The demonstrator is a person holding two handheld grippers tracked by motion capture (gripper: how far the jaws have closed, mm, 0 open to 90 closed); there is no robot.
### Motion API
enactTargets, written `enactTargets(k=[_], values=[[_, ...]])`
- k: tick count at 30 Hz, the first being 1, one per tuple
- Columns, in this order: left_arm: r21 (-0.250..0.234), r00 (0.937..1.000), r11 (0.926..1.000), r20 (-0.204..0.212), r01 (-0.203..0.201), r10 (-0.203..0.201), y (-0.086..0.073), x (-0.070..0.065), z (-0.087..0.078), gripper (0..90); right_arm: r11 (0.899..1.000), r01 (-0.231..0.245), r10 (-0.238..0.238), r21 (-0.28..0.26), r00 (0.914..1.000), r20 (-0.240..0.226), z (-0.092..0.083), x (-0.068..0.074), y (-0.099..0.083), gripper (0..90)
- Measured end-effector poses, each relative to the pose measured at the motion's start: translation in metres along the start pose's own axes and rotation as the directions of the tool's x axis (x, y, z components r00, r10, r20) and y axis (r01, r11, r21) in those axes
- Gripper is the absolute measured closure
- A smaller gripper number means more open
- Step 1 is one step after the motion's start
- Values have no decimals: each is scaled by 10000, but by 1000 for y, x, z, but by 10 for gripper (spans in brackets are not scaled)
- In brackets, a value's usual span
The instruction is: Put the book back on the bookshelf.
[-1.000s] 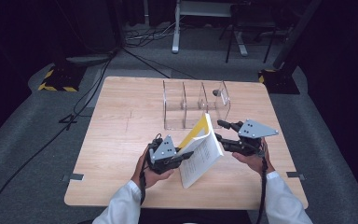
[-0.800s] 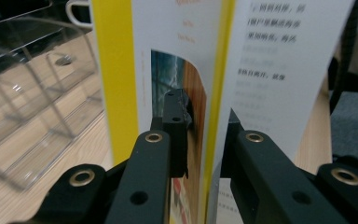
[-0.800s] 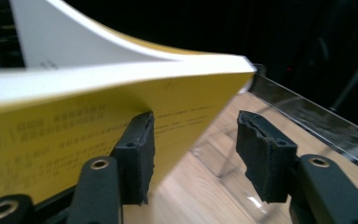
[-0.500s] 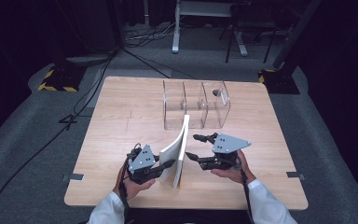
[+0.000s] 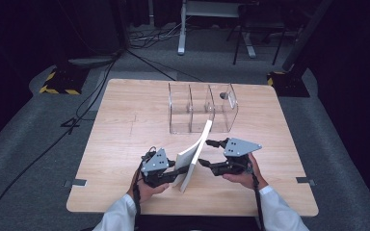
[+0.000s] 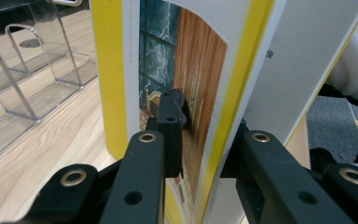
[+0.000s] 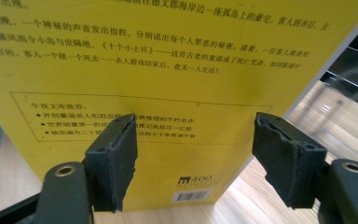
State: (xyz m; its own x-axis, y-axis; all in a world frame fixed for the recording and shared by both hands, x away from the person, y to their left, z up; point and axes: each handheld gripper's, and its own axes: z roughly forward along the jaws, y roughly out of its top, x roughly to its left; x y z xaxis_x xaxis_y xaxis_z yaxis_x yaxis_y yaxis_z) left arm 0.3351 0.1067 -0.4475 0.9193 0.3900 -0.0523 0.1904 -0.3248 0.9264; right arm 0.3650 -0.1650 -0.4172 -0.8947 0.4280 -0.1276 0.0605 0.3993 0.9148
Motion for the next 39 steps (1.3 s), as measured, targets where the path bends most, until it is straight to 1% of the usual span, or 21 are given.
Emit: enactTargets(k=[2, 4, 6, 10, 11, 12, 13, 15, 18, 20, 21, 22, 23, 24, 27, 29, 32, 34, 35, 37, 39], values=[[-158, 9998, 9998, 120, 132, -130, 3, 3, 10, 768, 9999, -153, 153, 4, 9997, 202, -5, -5, -3, 328], [-197, 9998, 9997, 135, 120, -117, 7, 5, 18, 768, 9997, -251, 248, 76, 9988, 429, -9, -9, -5, 331], [-238, 9997, 9996, 165, 173, -169, 9, 6, 25, 768, 9990, -444, 446, -54, 9981, 424, -14, -13, -6, 334], [-395, 9993, 9988, 277, 281, -270, 13, 8, 39, 770, 9981, -597, 605, -128, 9955, 723, -24, -21, -9, 334], [-419, 9994, 9989, 266, 221, -210, 14, 8, 42, 772, 9976, -680, 689, -146, 9946, 776, -25, -23, -10, 334], [-445, 9992, 9986, 304, 277, -264, 15, 8, 44, 773, 9971, -749, 759, -156, 9938, 806, -27, -24, -11, 334], [-447, 9993, 9988, 329, 185, -170, 16, 8, 47, 773, 9971, -747, 756, -141, 9936, 842, -29, -26, -12, 334], [-515, 9987, 9983, 455, 256, -233, 17, 7, 52, 773, 9970, -763, 771, -116, 9927, 924, -34, -27, -14, 334], [-515, 9978, 9982, 597, 313, -282, 18, 5, 56, 774, 9971, -747, 757, -133, 9923, 978, -38, -28, -15, 334], [-473, 9972, 9988, 745, 156, -121, 20, 3, 59, 775, 9955, -885, 913, -344, 9919, 880, -42, -29, -15, 335], [-462, 9969, 9989, 784, 76, -40, 21, 0, 60, 776, 9925, -1088, 1129, -554, 9905, 786, -46, -28, -13, 337], [-423, 9971, 9990, 747, -131, 162, 23, -2, 60, 776, 9934, -1006, 1053, -555, 9904, 898, -49, -25, -11, 346], [-396, 9968, 9991, 782, -161, 191, 23, -4, 61, 776, 9958, -781, 828, -489, 9910, 1048, -52, -22, -9, 354], [-345, 9961, 9991, 838, -244, 272, 24, -5, 60, 776, 9962, -720, 768, -487, 9913, 1073, -54, -20, -9, 357], [-266, 9956, 9984, 786, -492, 512, 24, -10, 60, 777, 9956, -733, 786, -589, 9926, 926, -60, -16, -14, 344], [-246, 9955, 9983, 777, -532, 549, 24, -12, 60, 776, 9957, -730, 779, -571, 9929, 898, -63, -15, -16, 341], [-199, 9940, 9975, 843, -683, 697, 25, -14, 57, 747, 9968, -635, 686, -495, 9917, 1091, -67, -11, -19, 350], [-123, 9932, 9971, 886, -751, 759, 25, -16, 55, 705, 9978, -494, 544, -443, 9912, 1209, -68, -8, -22, 350], [-100, 9923, 9970, 963, -769, 775, 25, -17, 53, 698, 9978, -480, 533, -460, 9909, 1237, -69, -7, -23, 351], [21, 9920, 9964, 935, -852, 846, 25, -20, 51, 665, 9980, -514, 557, -375, 9908, 1231, -70, -6, -26, 354], [114, 9905, 9950, 970, -988, 972, 24, -22, 49, 658, 9980, -534, 570, -325, 9908, 1225, -71, -4, -29, 367]])
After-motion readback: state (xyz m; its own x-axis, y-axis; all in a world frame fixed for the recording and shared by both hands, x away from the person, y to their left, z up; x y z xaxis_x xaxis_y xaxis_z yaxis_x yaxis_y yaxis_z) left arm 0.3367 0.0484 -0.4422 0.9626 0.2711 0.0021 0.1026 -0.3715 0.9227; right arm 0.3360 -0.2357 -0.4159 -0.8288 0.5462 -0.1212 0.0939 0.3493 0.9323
